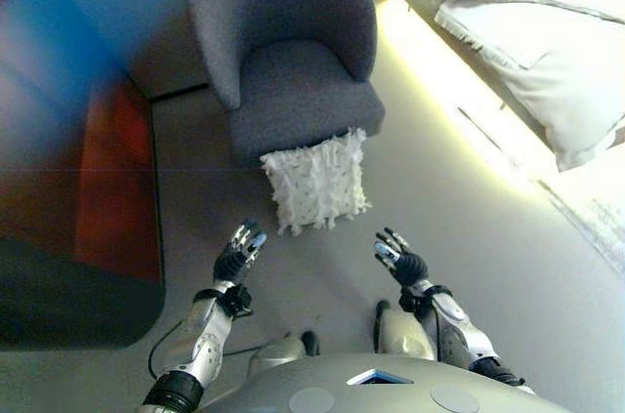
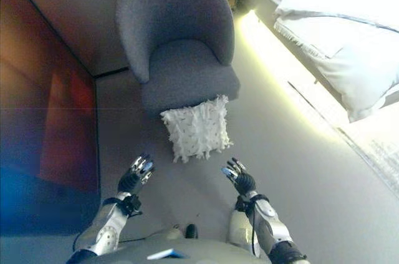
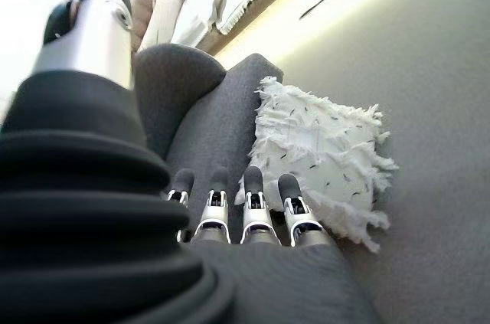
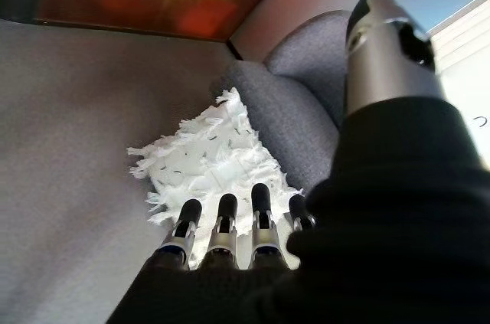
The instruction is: Pick up the cushion and take it to the sofa
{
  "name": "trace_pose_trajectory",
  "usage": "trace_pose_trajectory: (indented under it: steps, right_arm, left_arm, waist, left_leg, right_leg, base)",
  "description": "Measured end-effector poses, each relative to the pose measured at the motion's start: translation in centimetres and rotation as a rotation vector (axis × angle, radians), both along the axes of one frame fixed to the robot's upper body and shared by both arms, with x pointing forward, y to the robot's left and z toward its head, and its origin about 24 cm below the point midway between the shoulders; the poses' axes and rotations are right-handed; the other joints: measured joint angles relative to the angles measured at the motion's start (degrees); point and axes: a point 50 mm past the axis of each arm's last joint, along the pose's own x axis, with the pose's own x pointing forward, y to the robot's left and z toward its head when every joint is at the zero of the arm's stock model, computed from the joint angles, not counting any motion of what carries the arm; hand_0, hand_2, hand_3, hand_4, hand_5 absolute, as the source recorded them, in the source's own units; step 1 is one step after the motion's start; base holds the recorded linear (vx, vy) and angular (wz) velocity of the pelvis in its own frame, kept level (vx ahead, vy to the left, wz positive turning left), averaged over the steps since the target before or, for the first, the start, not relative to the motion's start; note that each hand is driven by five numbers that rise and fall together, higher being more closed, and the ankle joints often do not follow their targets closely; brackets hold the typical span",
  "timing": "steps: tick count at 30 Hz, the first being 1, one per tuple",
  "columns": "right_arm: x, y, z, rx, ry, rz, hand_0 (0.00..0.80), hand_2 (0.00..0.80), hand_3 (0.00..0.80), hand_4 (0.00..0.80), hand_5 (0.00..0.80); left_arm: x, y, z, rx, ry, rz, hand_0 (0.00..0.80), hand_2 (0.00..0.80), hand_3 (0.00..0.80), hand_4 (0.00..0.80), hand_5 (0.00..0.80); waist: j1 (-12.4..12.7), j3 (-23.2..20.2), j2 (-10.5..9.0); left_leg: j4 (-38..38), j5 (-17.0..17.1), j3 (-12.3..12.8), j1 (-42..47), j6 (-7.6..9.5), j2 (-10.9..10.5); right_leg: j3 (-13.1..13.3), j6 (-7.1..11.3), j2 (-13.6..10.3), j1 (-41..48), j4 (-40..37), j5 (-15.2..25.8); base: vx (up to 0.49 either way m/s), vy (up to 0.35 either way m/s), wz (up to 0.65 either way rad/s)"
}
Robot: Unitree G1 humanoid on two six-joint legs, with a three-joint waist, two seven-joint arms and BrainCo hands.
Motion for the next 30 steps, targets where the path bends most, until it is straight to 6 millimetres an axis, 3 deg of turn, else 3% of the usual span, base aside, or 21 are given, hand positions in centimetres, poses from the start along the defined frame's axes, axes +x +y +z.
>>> trace_pose_trajectory:
  steps: [1, 4, 6, 8, 10, 13, 15, 17, 18, 20, 21, 22, 23, 24, 26, 28, 30]
  right_arm:
    - [-0.3, -0.1, -0.1, 0.0, 0.007, -0.004, 0.0, 0.0, 0.0, 0.0, 0.0]
    - [-0.7, -0.3, -0.3, -0.002, 0.02, -0.012, 0.0, 0.0, 0.0, 0.0, 0.0]
    - [-0.6, -0.2, -0.2, -0.001, 0.017, -0.013, 0.0, 0.0, 0.0, 0.0, 0.0]
    - [-0.7, -0.3, -0.3, -0.002, 0.023, -0.017, 0.0, 0.0, 0.0, 0.0, 0.0]
    - [-1.2, -0.4, -0.7, -0.004, 0.051, -0.02, 0.0, 0.0, 0.0, 0.0, 0.0]
    - [-1.6, -1.6, -1.2, -0.023, 0.076, -0.052, 0.0, 0.0, 0.0, 0.0, 0.0]
    - [-0.9, -1.8, -0.9, -0.044, 0.063, -0.035, 0.0, 0.0, 0.0, 0.0, 0.0]
    - [0.2, -1.6, -0.3, -0.057, 0.029, -0.014, 0.0, 0.0, 0.0, 0.0, 0.0]
    - [0.5, -1.6, -0.2, -0.057, 0.02, -0.007, 0.0, 0.0, 0.0, 0.0, 0.0]
    - [0.7, -1.6, -0.1, -0.052, 0.007, 0.004, 0.0, 0.0, 0.0, 0.0, 0.0]
    - [0.5, -1.6, -0.2, -0.055, 0.013, 0.005, 0.0, 0.0, 0.0, 0.0, 0.0]
    - [0.3, -1.6, -0.3, -0.059, 0.02, 0.011, 0.0, 0.0, 0.0, 0.0, 0.0]
    - [0.2, -1.7, -0.3, -0.066, 0.02, 0.021, 0.0, 0.0, 0.0, 0.0, 0.0]
    - [0.2, -2.0, -0.2, -0.072, 0.021, 0.022, 0.0, 0.0, 0.0, 0.0, 0.0]
    - [0.2, -2.2, -0.1, -0.069, 0.014, 0.012, 0.0, 0.0, 0.0, 0.0, 0.0]
    - [0.2, -2.1, -0.2, -0.063, 0.017, 0.007, 0.0, 0.0, 0.0, 0.0, 0.0]
    - [0.3, -1.8, -0.2, -0.053, 0.013, 0.006, 0.0, 0.0, 0.0, 0.0, 0.0]
  left_arm:
    - [-0.2, 0.5, 0.0, 0.01, 0.008, 0.006, 0.0, 0.0, 0.0, 0.0, 0.0]
    - [-0.9, 1.3, -0.3, 0.041, 0.04, 0.027, 0.0, 0.0, 0.0, 0.0, 0.0]
    - [-1.2, 1.3, -0.8, 0.042, 0.057, 0.047, 0.0, 0.0, 0.0, 0.0, 0.0]
    - [-1.4, 1.3, -1.1, 0.043, 0.071, 0.052, 0.0, 0.0, 0.0, 0.0, 0.0]
    - [-1.5, 1.1, -1.2, 0.034, 0.072, 0.054, 0.0, 0.0, 0.0, 0.0, 0.0]
    - [-1.7, -0.2, -1.4, -0.008, 0.072, 0.053, 0.0, 0.0, 0.0, 0.0, 0.0]
    - [-1.4, -0.6, -1.3, -0.025, 0.063, 0.06, 0.0, 0.0, 0.0, 0.0, 0.0]
    - [-1.3, -1.0, -1.3, -0.037, 0.063, 0.062, 0.0, 0.0, 0.0, 0.0, 0.0]
    - [-1.1, -1.2, -1.3, -0.047, 0.059, 0.062, 0.0, 0.0, 0.0, 0.0, 0.0]
    - [-0.3, -1.2, -0.8, -0.066, 0.033, 0.071, 0.0, 0.0, 0.0, 0.0, 0.0]
    - [0.0, -1.3, -0.7, -0.069, 0.03, 0.081, 0.0, 0.0, 0.0, 0.0, 0.0]
    - [0.2, -1.3, -0.6, -0.069, 0.027, 0.083, 0.0, 0.0, 0.0, 0.0, 0.0]
    - [0.5, -1.4, -0.4, -0.069, 0.023, 0.081, 0.0, 0.0, 0.0, 0.0, 0.0]
    - [0.8, -1.5, -0.2, -0.071, 0.015, 0.074, 0.0, 0.0, 0.0, 0.0, 0.0]
    - [1.1, -1.7, 0.0, -0.072, 0.003, 0.065, 0.0, 0.0, 0.0, 0.0, 0.0]
    - [1.1, -1.7, 0.0, -0.064, 0.012, 0.07, 0.0, 0.0, 0.0, 0.0, 0.0]
    - [1.4, -1.7, 0.1, -0.063, 0.008, 0.071, 0.0, 0.0, 0.0, 0.0, 0.0]
  waist:
    - [-0.2, -0.1, -0.68]
    - [-0.8, 0.2, -2.39]
    - [-1.7, 0.3, -2.77]
    - [-2.0, 0.5, -3.66]
    - [-2.7, 0.5, -4.41]
    - [-3.1, -0.5, -1.3]
    - [-3.1, -0.8, -0.29]
    - [-3.0, -0.6, -1.33]
    - [-3.2, -1.2, -2.06]
    - [-2.0, -2.4, -3.53]
    - [-1.5, -2.8, -4.17]
    - [-1.5, -3.1, -5.02]
    - [-1.6, -3.0, -5.58]
    - [-1.5, -2.9, -5.81]
    - [-1.4, -2.5, -5.88]
    - [-1.5, -2.4, -5.64]
    - [-1.4, -2.2, -5.4]
  left_leg:
    - [-0.1, 0.1, 0.0, 0.3, 0.07, -0.3]
    - [-0.9, 0.4, 0.3, 0.0, 0.27, -1.3]
    - [-1.1, 0.2, -0.1, 0.1, 0.03, -1.4]
    - [-1.9, -0.6, -0.5, 1.9, -0.68, -1.8]
    - [-1.9, -2.4, -2.7, 4.1, -2.0, -1.9]
    - [-2.5, -4.7, -5.1, 7.4, -4.44, 2.7]
    - [0.4, -5.5, -4.8, 7.9, -5.94, 4.7]
    - [7.4, -4.9, -4.5, 6.8, -6.46, 4.9]
    - [14.5, -4.5, -4.1, 3.7, -7.18, 4.8]
    - [26.8, -0.5, -3.6, -2.7, -9.49, 5.3]
    - [31.4, 2.1, -3.2, -4.7, -10.74, 5.3]
    - [36.0, 5.4, -3.0, -7.1, -10.3, 5.2]
    - [39.9, 5.9, -2.7, -9.4, -9.57, 5.5]
    - [41.6, 5.5, -1.9, -12.0, -9.43, 5.4]
    - [37.5, 5.5, 0.1, -14.9, -9.32, 5.4]
    - [27.1, 5.7, 1.3, -15.1, -8.96, 6.4]
    - [14.1, 6.8, -0.1, -13.7, -8.12, 7.3]
  right_leg:
    - [-0.6, 0.27, 0.1, -0.5, 0.0, -1.0]
    - [0.1, 1.0, 1.3, -0.2, -9.9, -2.0]
    - [2.4, 2.58, 2.5, -0.1, -19.6, -1.0]
    - [2.7, 2.73, 2.4, 0.1, -24.9, 0.1]
    - [2.4, 2.43, 2.0, 1.9, -24.9, 1.3]
    - [0.0, 1.99, 5.7, 2.8, -19.9, 2.4]
    - [-0.9, -0.08, 7.8, 3.2, -17.7, 1.4]
    - [-2.4, -1.92, 8.3, 5.5, -18.0, 0.2]
    - [-3.3, -2.02, 7.9, 7.2, -20.0, 0.1]
    - [-3.6, -2.86, 7.9, 8.8, -20.6, 0.1]
    - [-3.8, -4.88, 8.0, 9.5, -20.5, -0.6]
    - [-3.7, -7.54, 8.0, 10.2, -20.4, -1.5]
    - [-3.6, -9.4, 7.9, 10.9, -20.3, -1.7]
    - [-3.6, -10.05, 7.9, 11.1, -20.3, -2.1]
    - [-3.3, -10.7, 8.0, 12.0, -21.0, -2.5]
    - [-3.5, -11.07, 8.9, 13.4, -22.0, -2.8]
    - [-3.4, -11.54, 10.3, 14.4, -22.9, -3.2]
  base:
    - [0.314, -0.119, -0.16]
    - [0.432, -0.116, -0.1]
    - [0.471, -0.117, 0.07]
    - [0.506, -0.162, 0.15]
    - [0.488, -0.193, 0.5]
    - [0.472, -0.233, 0.43]
    - [0.349, -0.236, 0.13]
    - [0.355, -0.286, -0.11]
    - [0.315, -0.263, -0.16]
    - [0.283, -0.225, -0.15]
    - [0.239, -0.152, -0.07]
    - [0.203, -0.115, 0.02]
    - [0.2, -0.078, 0.06]
    - [0.229, -0.053, 0.05]
    - [0.23, 0.003, -0.04]
    - [0.211, 0.063, -0.09]
    - [0.239, 0.051, -0.16]
